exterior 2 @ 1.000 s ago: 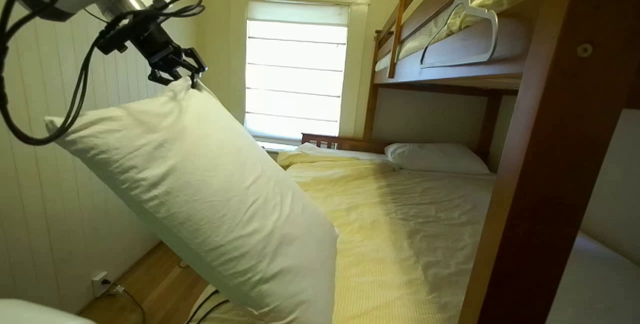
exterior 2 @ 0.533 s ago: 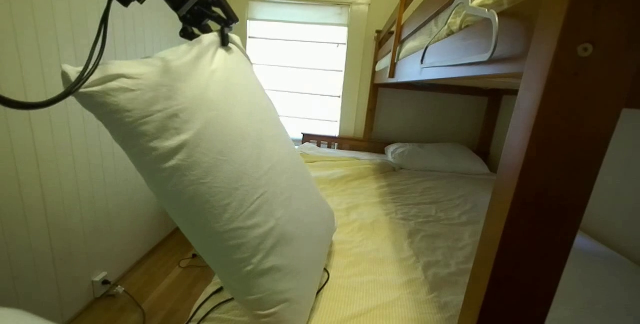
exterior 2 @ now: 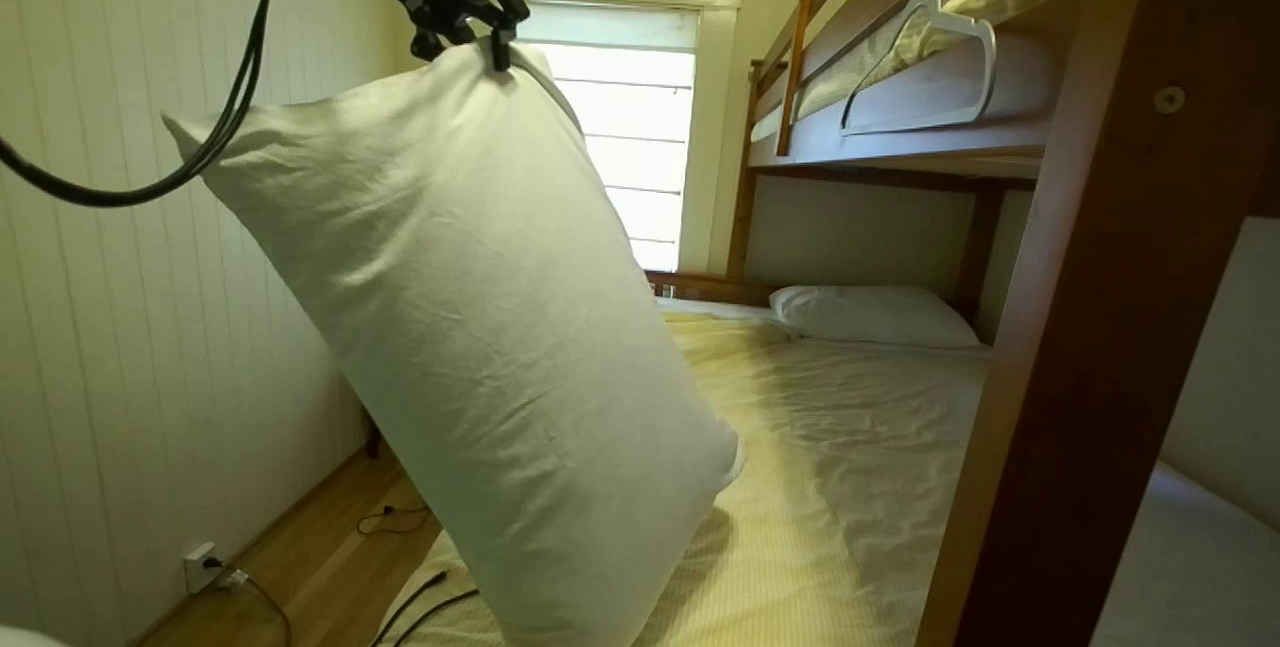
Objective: Turn the pillow over
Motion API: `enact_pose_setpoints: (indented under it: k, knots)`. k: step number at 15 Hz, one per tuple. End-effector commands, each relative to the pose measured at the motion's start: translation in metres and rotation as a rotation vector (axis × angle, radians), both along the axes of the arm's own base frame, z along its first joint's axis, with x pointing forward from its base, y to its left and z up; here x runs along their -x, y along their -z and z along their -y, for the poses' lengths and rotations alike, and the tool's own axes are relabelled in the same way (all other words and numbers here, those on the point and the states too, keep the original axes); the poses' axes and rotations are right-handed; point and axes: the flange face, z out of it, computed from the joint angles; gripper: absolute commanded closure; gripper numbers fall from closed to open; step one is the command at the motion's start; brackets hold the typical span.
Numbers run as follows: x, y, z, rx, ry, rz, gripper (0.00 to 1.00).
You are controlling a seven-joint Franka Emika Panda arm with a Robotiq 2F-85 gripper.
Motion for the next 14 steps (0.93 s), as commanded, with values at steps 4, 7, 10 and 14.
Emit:
enact_pose_setpoints:
  k: [4,7,10,14]
  knots:
    - [0.022,-0.014,-0.040,0.060,-0.053,0.000,0.98]
    - [0.049,-0.030,-0.058,0.061,-0.067,-0.031,0.98]
    - [0.072,-0.050,-0.072,0.047,-0.073,-0.087,0.98]
    - [0.079,-0.080,-0.074,0.043,-0.066,-0.037,0.98]
